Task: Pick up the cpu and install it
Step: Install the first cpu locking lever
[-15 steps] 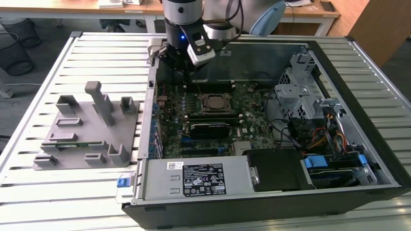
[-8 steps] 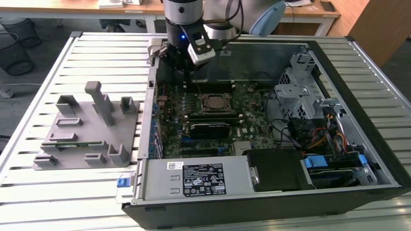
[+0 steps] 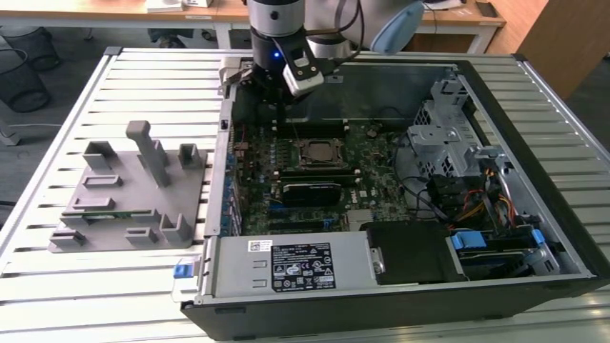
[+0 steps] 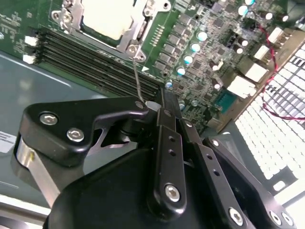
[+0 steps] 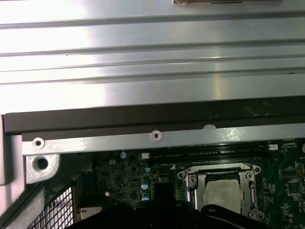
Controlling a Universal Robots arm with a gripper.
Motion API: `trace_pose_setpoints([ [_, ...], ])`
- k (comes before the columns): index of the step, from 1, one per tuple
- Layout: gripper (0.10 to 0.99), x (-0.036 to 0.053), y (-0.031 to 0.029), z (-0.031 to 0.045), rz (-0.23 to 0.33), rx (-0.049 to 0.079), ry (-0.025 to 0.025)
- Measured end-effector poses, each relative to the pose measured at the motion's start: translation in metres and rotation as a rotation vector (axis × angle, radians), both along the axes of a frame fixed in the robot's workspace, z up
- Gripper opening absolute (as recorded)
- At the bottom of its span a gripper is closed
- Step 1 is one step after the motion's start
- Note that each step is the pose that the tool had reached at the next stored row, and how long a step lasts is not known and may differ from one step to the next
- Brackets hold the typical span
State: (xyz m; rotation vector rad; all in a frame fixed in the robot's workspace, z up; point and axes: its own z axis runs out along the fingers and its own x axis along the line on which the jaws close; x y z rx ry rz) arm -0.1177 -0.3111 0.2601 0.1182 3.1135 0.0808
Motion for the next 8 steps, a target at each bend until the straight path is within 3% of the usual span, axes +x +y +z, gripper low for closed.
trace_pose_setpoints([
  [8,0.106,0.0188,0.0009,-0.0004,0.000,0.000,0.0032],
])
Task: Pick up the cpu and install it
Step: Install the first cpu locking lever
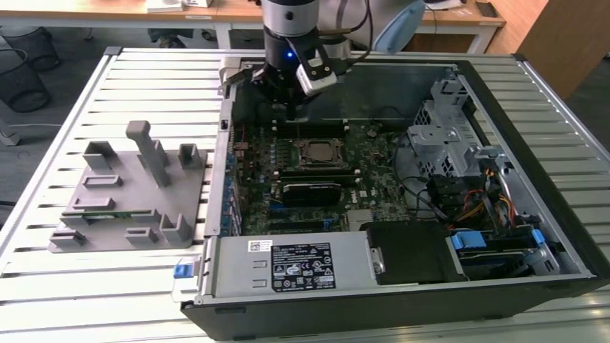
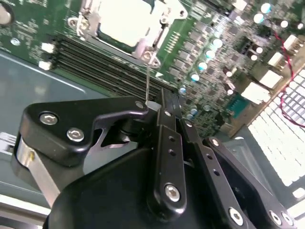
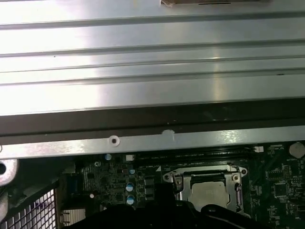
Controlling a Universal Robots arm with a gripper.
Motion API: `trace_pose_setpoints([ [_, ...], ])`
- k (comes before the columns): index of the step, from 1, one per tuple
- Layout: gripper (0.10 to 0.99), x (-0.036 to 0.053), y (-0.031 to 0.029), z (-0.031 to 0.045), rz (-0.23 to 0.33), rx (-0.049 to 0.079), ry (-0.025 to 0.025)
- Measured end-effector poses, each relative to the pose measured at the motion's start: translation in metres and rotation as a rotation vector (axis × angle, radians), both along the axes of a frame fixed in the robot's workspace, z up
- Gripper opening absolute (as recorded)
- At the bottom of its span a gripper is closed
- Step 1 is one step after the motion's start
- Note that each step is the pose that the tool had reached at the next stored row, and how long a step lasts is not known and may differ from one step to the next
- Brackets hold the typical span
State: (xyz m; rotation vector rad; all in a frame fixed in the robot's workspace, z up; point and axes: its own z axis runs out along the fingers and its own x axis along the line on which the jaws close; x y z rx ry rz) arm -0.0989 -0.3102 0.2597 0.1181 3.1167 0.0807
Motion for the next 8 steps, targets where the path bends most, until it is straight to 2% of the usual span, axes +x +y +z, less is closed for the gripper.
trace_pose_setpoints([
  [6,0.106,0.0222,0.0001,-0.0003,0.000,0.000,0.0018],
  [8,0.106,0.0264,0.0000,-0.0006,0.000,0.003,0.0021],
])
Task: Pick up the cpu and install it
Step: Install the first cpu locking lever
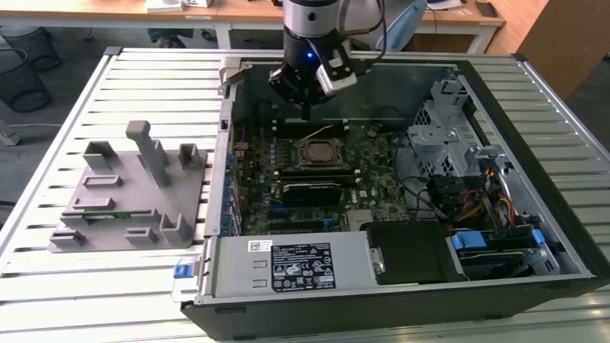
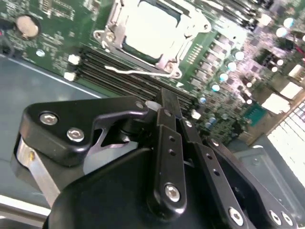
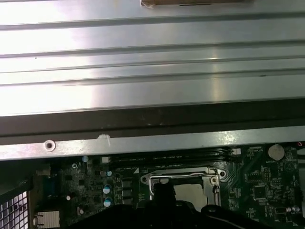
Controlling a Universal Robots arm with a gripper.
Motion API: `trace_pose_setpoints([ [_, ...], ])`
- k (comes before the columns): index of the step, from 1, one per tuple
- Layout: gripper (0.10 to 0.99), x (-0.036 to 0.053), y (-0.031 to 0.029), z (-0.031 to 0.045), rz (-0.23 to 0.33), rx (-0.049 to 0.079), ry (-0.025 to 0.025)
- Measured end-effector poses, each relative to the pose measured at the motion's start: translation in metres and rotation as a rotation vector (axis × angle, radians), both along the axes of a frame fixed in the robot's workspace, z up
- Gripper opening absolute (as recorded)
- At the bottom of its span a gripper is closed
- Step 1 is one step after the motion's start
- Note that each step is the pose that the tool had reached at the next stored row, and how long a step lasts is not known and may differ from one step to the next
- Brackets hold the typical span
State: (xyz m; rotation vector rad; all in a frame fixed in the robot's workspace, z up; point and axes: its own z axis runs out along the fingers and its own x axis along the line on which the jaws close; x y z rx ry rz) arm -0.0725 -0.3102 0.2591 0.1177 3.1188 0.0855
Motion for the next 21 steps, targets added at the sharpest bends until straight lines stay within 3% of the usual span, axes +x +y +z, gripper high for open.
trace_pose_setpoints([
  [3,0.106,0.0011,-0.0010,-0.0007,0.000,0.039,0.0001],
  [5,0.106,0.0011,-0.0027,-0.0016,0.000,0.054,0.0000],
  [10,0.106,0.0013,-0.0029,-0.0037,0.046,0.054,0.0007],
  [14,0.106,0.0018,-0.0031,-0.0047,0.048,0.053,0.0004],
  [21,0.106,0.0123,-0.0031,-0.0078,0.050,0.053,0.0005],
])
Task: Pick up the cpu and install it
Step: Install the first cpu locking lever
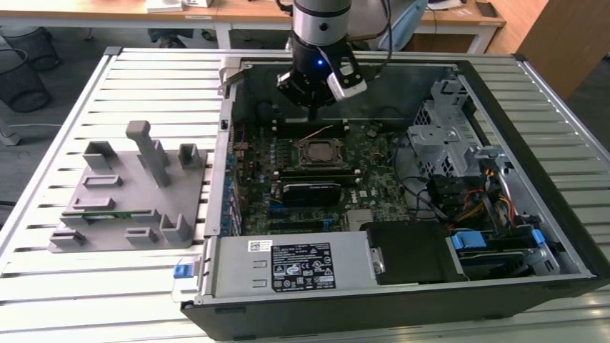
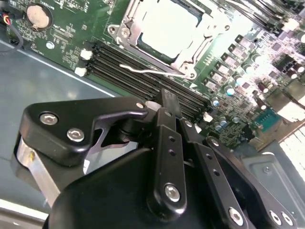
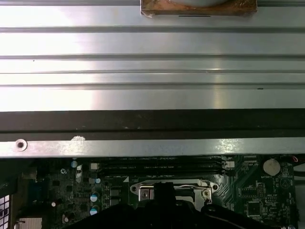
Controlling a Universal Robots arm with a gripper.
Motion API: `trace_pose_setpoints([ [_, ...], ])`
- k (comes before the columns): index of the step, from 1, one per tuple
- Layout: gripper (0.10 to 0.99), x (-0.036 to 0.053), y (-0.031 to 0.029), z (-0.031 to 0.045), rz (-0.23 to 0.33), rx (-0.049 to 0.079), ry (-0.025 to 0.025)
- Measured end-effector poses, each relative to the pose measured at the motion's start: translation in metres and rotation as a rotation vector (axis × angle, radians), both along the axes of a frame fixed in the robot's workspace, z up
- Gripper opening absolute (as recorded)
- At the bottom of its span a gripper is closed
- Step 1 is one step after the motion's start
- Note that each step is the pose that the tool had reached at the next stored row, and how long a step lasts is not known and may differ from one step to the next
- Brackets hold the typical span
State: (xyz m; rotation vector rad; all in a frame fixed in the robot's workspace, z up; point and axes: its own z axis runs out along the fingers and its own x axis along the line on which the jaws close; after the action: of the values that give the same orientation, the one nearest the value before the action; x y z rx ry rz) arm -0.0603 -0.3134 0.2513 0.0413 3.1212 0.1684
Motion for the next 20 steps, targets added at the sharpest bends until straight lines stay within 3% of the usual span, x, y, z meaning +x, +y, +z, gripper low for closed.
trace_pose_setpoints([
  [20,0.106,0.0086,-0.0007,-0.0129,0.027,-0.002,0.0000],
])
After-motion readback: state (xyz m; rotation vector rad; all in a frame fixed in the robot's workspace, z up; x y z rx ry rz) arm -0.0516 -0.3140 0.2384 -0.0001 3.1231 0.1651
